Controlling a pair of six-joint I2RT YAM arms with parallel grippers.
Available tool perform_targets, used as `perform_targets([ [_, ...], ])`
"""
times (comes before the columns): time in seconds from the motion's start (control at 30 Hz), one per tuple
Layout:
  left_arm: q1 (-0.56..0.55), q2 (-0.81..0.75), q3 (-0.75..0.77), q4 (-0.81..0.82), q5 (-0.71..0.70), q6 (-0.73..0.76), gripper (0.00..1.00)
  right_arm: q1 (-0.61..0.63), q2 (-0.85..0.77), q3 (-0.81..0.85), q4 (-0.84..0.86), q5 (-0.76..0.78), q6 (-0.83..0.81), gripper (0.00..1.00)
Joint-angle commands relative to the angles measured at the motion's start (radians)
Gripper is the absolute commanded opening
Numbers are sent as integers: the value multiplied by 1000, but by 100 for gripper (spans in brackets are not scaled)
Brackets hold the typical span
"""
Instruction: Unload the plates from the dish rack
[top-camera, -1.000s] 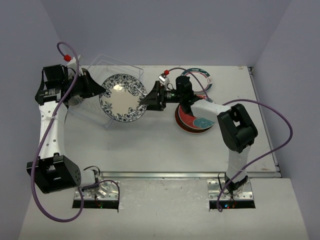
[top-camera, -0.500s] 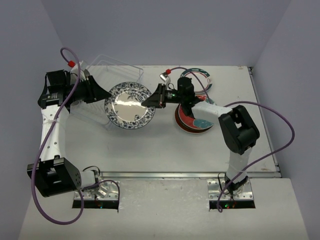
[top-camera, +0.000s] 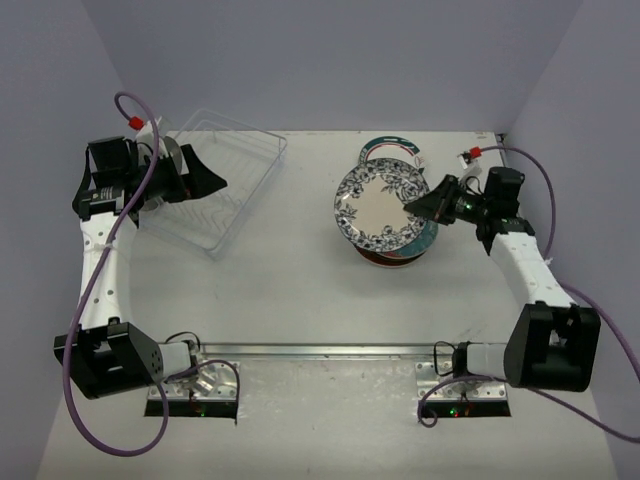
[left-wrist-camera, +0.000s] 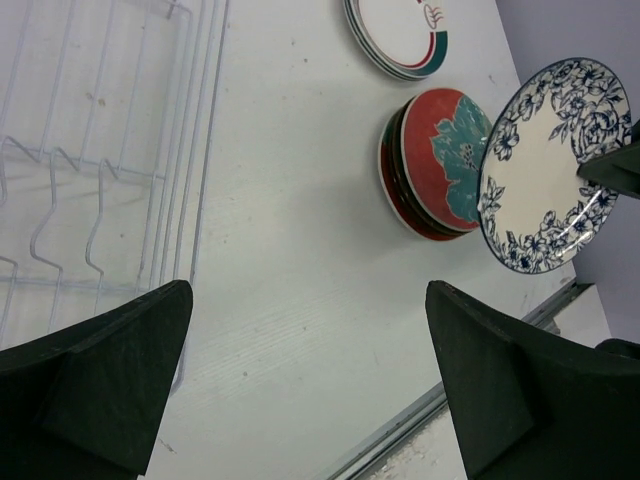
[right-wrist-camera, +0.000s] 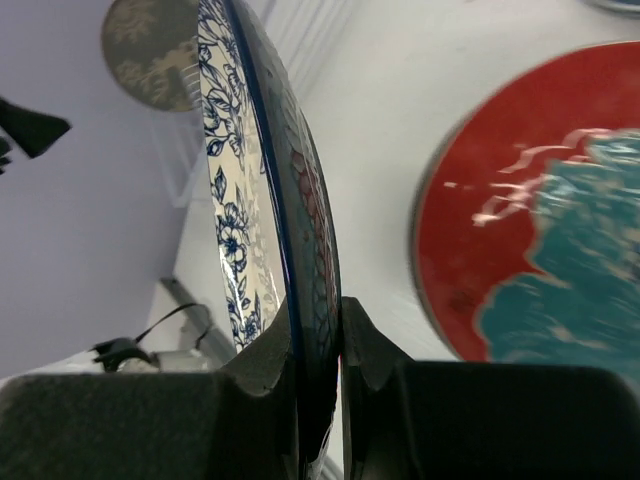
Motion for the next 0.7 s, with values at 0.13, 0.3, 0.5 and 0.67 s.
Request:
perform_targets([
  [0.13, -7, -1, 44, 82, 23, -16, 100, -212, 33, 11, -259, -79, -285, 0],
  [0.3, -8, -7, 47, 81, 25, -14, 100, -228, 136, 51, -266, -96, -302, 0],
  [0.5, -6, -13, 37, 76, 25, -6, 100, -228, 259, 129, -264, -129, -281, 0],
  [0.67, -6, -12, 31, 79, 23, -2, 100, -228, 340, 204, -259, -129, -276, 0],
])
